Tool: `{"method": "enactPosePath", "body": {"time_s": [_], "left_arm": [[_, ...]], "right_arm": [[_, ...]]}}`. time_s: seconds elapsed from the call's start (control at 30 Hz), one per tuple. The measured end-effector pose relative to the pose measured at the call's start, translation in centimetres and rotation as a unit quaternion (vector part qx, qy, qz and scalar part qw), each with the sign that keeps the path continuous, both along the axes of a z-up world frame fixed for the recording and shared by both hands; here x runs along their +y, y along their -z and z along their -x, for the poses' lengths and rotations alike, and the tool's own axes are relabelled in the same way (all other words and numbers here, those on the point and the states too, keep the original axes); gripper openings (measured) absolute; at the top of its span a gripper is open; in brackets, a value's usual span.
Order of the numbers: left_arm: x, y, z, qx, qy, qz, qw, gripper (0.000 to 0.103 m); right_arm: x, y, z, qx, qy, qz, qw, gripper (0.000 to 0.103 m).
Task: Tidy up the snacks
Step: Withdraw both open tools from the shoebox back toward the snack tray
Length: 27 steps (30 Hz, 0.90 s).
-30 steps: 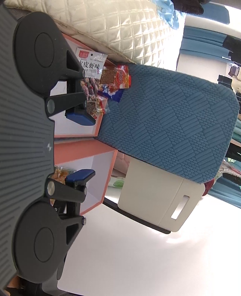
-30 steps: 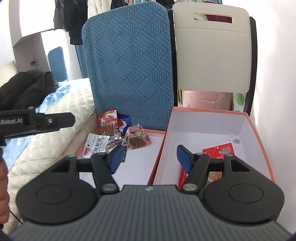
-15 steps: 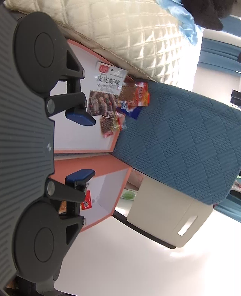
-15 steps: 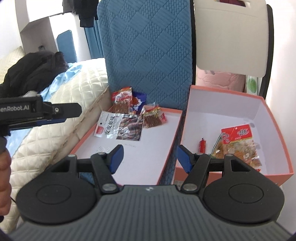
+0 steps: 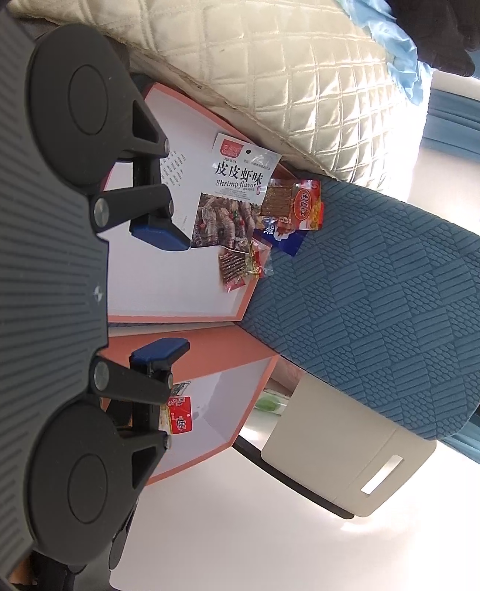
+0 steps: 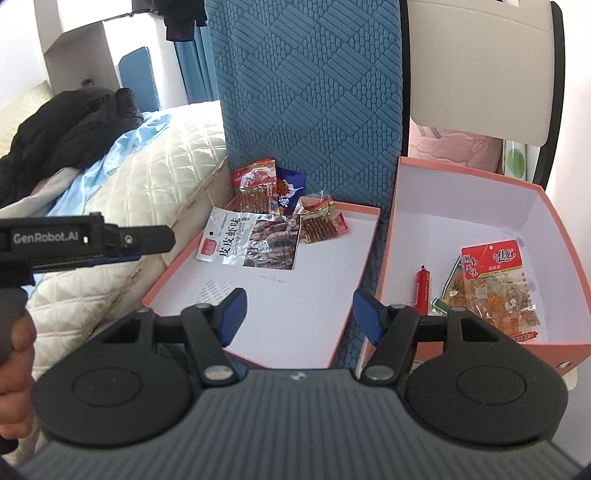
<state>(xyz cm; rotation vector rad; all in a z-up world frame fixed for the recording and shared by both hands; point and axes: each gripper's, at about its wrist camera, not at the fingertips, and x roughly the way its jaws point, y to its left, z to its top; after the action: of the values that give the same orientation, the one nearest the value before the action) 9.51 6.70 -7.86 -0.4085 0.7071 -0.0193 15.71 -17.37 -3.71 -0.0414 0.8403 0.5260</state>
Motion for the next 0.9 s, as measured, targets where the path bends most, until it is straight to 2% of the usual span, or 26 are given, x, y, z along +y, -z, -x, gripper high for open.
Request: {"method": "enactPosePath", "body": {"time_s": [0.67,0.8,0.9], "left_arm": [[2.0,2.7,-3.0,0.025,-0.018,0.015,0.9994,0.058],[2.3,3.6,-3.5,0.032,-0.022,0.019,0.9991,0.065],[2.7,4.5,-4.1,0.040,-0.024,0.017,0.9988,0.065]], "right_arm": [[1.7,1.7,-2.6,0.020,0.002,0.011,1.000,0.066],[2.1,2.1,-3.6,0.021,0.009,0.015,1.000,0.066],[2.5,2.4,-4.2,0.023,0.008,0.017,1.000,0.066]]}}
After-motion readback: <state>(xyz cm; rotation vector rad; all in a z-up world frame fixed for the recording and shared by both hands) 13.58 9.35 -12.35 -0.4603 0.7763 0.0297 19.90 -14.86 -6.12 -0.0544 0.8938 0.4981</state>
